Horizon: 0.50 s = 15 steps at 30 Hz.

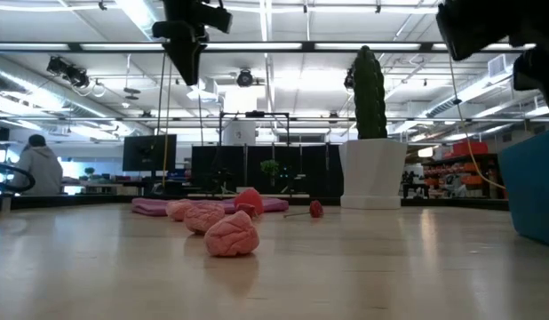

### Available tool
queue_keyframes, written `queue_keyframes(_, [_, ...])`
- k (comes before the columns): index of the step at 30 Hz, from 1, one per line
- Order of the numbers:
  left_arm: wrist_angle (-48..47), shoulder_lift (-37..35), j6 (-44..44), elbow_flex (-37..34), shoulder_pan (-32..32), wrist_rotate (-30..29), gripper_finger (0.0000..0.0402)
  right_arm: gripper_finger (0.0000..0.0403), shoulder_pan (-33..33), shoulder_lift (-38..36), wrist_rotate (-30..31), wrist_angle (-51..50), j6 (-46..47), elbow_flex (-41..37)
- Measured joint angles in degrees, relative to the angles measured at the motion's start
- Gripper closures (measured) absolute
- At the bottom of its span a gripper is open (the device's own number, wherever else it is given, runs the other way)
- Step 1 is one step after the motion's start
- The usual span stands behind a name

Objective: Pick and placing Produce into tupperware
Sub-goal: Put the strawberry into the blue bin

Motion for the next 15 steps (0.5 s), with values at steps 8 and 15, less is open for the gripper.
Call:
queue_keyframes(8, [3.50,0.00,-4.27,0.00,0.00,5.53,0.0230,0.0207,-0.57,-0.63,2.97,-0.54,-0.69,6.20])
queue_keyframes(15, [4.55,0.41,-5.99,0.02,-1.62,16.53,0.0230,0.0210,-1.25,-0.70,26.64,0.14,-10.38,11.31])
